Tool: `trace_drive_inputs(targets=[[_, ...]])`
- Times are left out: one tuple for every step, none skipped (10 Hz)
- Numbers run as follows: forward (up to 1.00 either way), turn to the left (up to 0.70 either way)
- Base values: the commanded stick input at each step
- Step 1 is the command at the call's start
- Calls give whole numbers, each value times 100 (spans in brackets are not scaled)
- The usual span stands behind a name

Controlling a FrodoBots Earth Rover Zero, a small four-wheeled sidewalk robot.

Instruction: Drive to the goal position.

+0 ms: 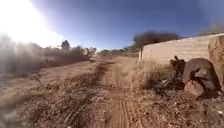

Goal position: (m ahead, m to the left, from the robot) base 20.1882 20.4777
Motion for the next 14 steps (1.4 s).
trace_drive_inputs(targets=[[50,0],[50,0],[50,0],[50,0],[50,0],[50,0],[50,0],[50,0],[50,0],[50,0],[50,0],[50,0],[50,0],[50,0]])
